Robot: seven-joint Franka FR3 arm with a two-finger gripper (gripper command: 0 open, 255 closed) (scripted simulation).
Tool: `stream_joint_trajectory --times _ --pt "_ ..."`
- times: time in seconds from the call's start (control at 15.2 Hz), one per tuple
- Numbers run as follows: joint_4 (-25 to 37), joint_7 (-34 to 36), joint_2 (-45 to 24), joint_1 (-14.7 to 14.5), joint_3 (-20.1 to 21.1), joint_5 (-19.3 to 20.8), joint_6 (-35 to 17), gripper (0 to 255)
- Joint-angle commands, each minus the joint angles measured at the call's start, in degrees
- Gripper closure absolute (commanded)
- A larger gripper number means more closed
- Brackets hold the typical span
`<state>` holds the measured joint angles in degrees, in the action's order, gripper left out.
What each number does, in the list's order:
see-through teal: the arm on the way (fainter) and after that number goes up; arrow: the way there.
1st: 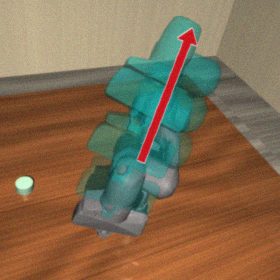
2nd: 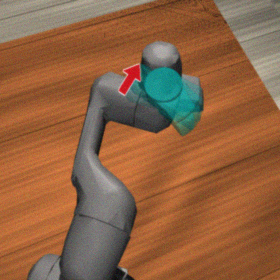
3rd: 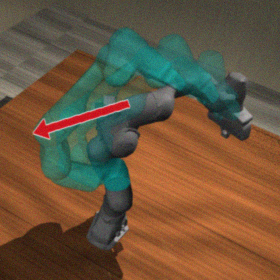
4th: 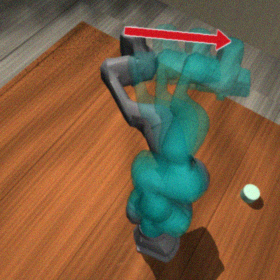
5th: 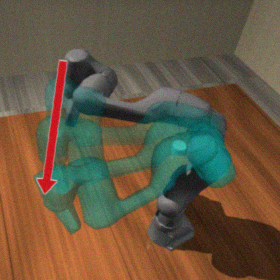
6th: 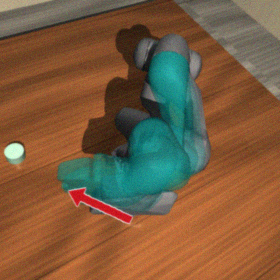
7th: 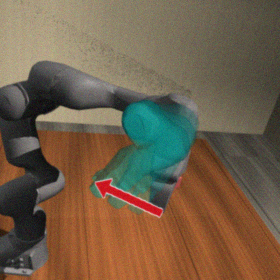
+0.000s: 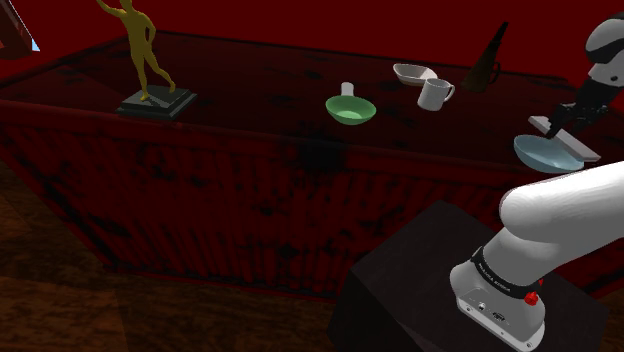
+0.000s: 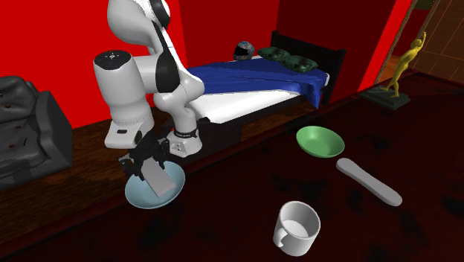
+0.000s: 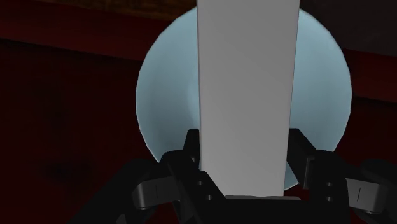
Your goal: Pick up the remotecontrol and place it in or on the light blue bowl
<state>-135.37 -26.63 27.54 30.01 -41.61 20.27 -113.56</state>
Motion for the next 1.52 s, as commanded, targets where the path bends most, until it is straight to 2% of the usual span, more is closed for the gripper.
stream_joint_trajectory --times 0.0,0.4,0.86,0.92,1.25,1.45 --pt "-1.2 0.0 -0.4 0.0 -0.5 0.2 -1.6 255" --pt "-4.5 -0.3 -2.6 -0.4 -2.5 0.4 -7.0 255" --pt "-4.5 -0.3 -2.6 -0.4 -2.5 0.4 -7.0 255" --pt "-4.4 -0.3 -2.6 -0.4 -2.5 0.3 -7.0 0" --pt "-4.5 -0.3 -2.6 -0.4 -2.5 0.4 -7.0 0" --pt "-0.6 0.1 0.0 0.1 -0.1 0.1 -0.6 0"
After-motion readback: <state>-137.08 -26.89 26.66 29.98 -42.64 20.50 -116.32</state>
